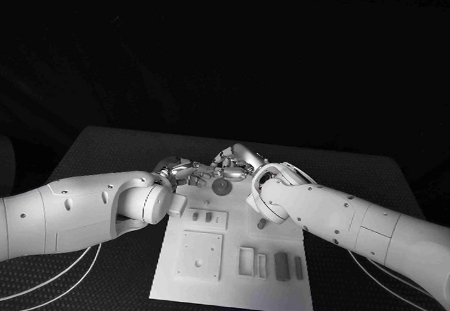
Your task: Assemble the parts on the task board
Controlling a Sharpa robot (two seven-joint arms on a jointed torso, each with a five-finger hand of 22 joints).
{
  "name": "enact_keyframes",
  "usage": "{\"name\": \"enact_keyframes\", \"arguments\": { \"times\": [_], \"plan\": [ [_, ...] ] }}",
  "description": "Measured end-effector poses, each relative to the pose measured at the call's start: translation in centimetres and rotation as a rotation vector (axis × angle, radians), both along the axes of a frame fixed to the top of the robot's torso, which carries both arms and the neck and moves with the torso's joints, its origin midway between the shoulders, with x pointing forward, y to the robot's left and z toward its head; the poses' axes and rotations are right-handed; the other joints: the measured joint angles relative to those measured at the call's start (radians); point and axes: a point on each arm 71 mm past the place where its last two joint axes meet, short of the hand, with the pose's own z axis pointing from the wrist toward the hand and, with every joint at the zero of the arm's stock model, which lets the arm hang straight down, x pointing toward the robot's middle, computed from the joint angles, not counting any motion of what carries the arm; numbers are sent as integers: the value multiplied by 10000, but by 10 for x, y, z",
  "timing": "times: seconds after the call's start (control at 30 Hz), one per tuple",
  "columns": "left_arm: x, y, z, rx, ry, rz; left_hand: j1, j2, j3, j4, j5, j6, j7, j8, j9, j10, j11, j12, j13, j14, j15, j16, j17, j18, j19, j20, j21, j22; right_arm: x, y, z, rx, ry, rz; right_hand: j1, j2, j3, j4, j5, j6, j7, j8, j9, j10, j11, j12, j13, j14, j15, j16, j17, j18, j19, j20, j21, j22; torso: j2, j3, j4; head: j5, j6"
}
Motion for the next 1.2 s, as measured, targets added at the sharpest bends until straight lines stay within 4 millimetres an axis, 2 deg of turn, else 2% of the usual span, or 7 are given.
{"name": "enact_keyframes", "arguments": {
  "times": [0.2, 0.4, 0.5, 0.53, 0.63, 0.73, 1.2],
  "plan": [
    [0, 1, 0, -23, 1, 41, 43, 43, 0, -58, 0, 90, -16, 85, -40, 123, -49, 0, -10, 131, -17, -115, 73, 0, 72, 0, -42, -5, 0, 1, 0, 8, 0, 11, 0, 0, -1, -1, 39, 0, 0, 34, 1, 0, 0, 0, -1, 0, 0, 0, 0, 0, 0, 0, 0, -1, 0, 0, 0, 1, -2],
    [0, 1, -1, -19, 16, 106, 240, 240, 48, -214, 0, 357, -141, 316, -86, 460, -185, 35, 1, 357, -66, -241, 232, 0, 75, -3, -94, -15, 0, 1, 1, 17, -1, 20, -13, -15, -3, -3, 39, 0, 0, 35, 156, 0, 0, 0, -2, 0, 2, 0, 0, -1, 0, 0, 0, -1, 0, 2, 1, -1, -3],
    [0, 2, -1, -8, 17, 144, 250, 251, 57, -222, 0, 404, -189, 348, -57, 528, -244, 69, 26, 382, -86, -241, 267, 0, 107, -35, -94, -15, 0, 1, 1, 18, -1, 21, -26, -28, -12, -12, 39, 0, 0, 35, 196, 0, 0, 0, -2, 0, 3, 0, 0, 0, 0, 0, 0, -1, 0, 2, 1, -1, -7],
    [0, 2, -1, -2, 17, 160, 355, 355, 115, -281, 3, 560, -230, 430, -52, 706, -308, 157, 72, 537, -132, -229, 331, 0, 187, -32, -94, -15, 0, 1, 1, 18, -1, 20, -26, -28, -13, -12, 39, 0, 0, 36, 207, 0, 0, 0, -2, 0, 3, 0, 0, -1, 0, 0, 0, -2, 0, 2, 1, 4, -9],
    [0, 2, 0, 11, -1, 204, 606, 492, 230, -396, 222, 846, -380, 644, 69, 986, -480, 272, 195, 759, -293, -192, 505, 2, 307, -51, -94, -36, 0, 1, 0, 3, 13, 1, -51, -53, -14, -14, 38, 1, 1, 37, 198, 0, 0, 0, -2, 0, 5, 0, 0, -1, 0, 0, 0, -2, 1, 1, 1, 11, -10],
    [0, 1, 1, -1, -52, 201, 750, 567, 246, -412, 330, 914, -408, 707, 94, 1141, -532, 333, 253, 875, -338, -192, 648, 1, 392, -107, -94, -56, 0, 1, 0, -11, 38, 0, -51, -54, -14, -14, 38, 1, 2, 37, 194, 0, 0, 0, -3, -2, 8, 0, 0, -2, 0, 0, 0, -2, 1, 1, 1, 15, -10],
    [0, 2, 2, 24, -190, 291, 885, 620, 274, -440, 370, 1001, -462, 774, 93, 1177, -567, 360, 330, 913, -377, -192, 847, 1, 464, -106, -131, -79, -2, 4, 0, -4, 88, 41, -51, -54, -15, -15, 40, 8, 8, 28, 165, 0, 0, 0, 5, 11, 26, 0, 0, -1, 0, 0, 0, -3, 1, -6, -6, 11, -4]
  ]
}}
